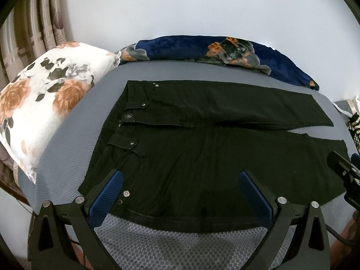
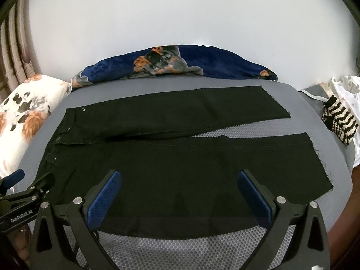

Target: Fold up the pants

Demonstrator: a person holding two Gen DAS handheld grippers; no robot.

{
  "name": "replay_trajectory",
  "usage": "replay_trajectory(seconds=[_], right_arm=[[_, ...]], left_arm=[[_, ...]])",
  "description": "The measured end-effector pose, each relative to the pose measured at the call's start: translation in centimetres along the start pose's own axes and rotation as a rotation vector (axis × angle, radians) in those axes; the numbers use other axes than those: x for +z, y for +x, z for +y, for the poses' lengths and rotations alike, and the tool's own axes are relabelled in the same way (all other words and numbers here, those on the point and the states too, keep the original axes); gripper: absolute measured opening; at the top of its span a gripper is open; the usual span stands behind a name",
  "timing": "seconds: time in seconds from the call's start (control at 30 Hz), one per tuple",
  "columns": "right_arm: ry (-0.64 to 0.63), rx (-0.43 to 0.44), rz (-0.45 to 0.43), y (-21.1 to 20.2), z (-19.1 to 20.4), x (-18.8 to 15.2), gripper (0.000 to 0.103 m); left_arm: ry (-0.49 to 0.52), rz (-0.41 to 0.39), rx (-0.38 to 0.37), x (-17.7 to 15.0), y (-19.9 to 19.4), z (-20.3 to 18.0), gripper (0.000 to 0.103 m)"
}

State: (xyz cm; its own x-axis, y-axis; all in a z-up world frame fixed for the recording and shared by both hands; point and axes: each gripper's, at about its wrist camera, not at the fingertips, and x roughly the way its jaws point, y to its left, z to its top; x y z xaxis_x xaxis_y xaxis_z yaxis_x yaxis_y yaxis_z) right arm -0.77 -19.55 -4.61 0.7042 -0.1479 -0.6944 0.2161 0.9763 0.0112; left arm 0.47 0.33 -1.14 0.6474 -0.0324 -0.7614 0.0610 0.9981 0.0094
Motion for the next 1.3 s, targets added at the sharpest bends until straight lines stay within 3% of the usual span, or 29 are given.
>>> replay_trajectory(seconds=[0.87, 1.3], right_arm=[[0.008, -0.029, 0.039, 1.3, -0.7, 0.4, 0.103], [0.039, -0.028, 0.075, 4.3, -1.1, 2.5, 0.103]], left_arm=[[-0.003, 0.011, 0.000, -0.5, 1.4, 1.3, 0.102], [-0.024, 0.036, 0.017, 2.6, 4.5, 3.2, 0.102]])
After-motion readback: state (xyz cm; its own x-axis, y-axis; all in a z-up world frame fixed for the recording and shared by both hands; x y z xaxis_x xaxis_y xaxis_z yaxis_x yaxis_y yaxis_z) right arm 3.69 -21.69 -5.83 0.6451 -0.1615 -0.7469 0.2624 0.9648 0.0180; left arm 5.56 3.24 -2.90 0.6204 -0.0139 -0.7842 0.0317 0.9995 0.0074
